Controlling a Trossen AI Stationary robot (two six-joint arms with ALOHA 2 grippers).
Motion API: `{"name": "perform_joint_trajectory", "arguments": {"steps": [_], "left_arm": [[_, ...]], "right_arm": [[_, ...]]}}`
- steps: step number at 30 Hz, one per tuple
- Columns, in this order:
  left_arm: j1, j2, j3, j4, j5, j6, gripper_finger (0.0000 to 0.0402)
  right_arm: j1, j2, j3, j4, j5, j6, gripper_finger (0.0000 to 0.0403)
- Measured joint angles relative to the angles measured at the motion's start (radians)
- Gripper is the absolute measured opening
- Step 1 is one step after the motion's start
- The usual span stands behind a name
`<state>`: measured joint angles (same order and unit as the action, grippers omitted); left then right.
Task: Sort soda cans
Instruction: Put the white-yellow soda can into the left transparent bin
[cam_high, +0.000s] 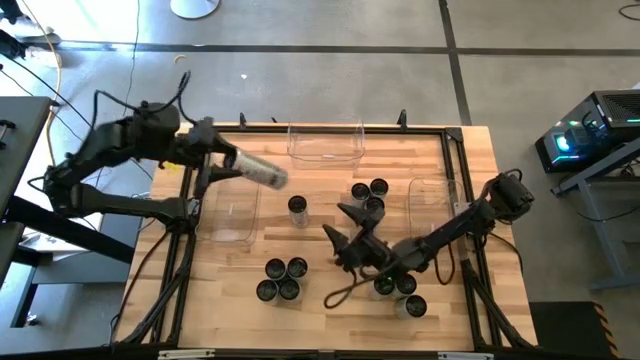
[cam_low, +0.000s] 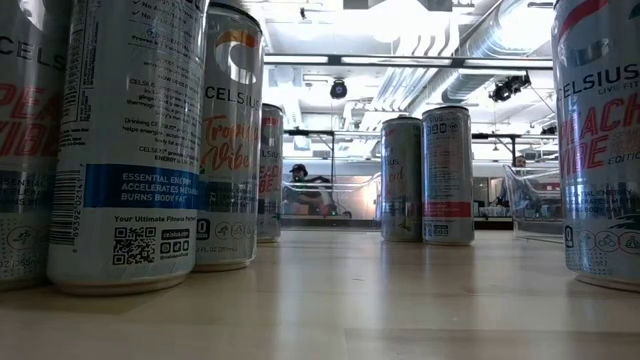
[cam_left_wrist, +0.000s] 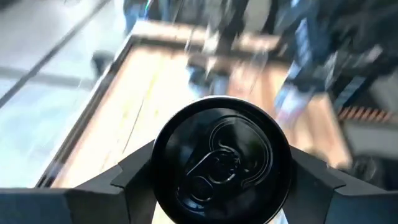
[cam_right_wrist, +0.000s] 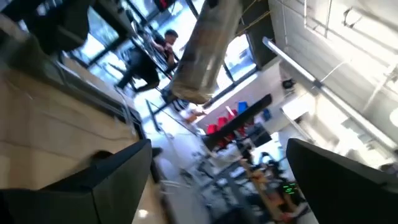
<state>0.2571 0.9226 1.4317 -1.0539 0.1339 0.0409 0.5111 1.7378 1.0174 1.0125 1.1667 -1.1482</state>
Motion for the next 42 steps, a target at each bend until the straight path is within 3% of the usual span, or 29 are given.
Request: {"name": "perform_joint_trajectory", "arguments": {"steps": [8, 10, 14, 21, 30, 42], "left_arm": [[-0.162, 0.072, 0.068, -0.47, -0.041, -0.095, 0.0245], [-0.21, 0.09, 0.058, -0.555, -0.099, -0.154, 0.0245], [-0.297, 0.075, -0.011, -0.433, -0.144, -0.196, 0.0245], [-0.395, 0.073, -0.169, -0.508, -0.242, -0.276, 0.0245], [-0.485, 0.069, -0.369, -0.418, -0.201, -0.34, 0.0245], [-0.514, 0.059, -0.473, -0.35, -0.215, -0.351, 0.0249]], "right_arm": [[0.072, 0.0, -0.02, -0.001, -0.021, 0.209, 0.0365], [0.083, 0.0, -0.02, 0.0, -0.036, 0.228, 0.0365], [0.091, 0.0, -0.02, 0.001, -0.033, 0.229, 0.0365], [0.091, 0.0, -0.019, 0.001, -0.027, 0.233, 0.0365], [0.091, 0.0, -0.019, 0.001, -0.034, 0.245, 0.0365], [0.091, -0.001, -0.018, 0.001, -0.035, 0.249, 0.0365]]}}
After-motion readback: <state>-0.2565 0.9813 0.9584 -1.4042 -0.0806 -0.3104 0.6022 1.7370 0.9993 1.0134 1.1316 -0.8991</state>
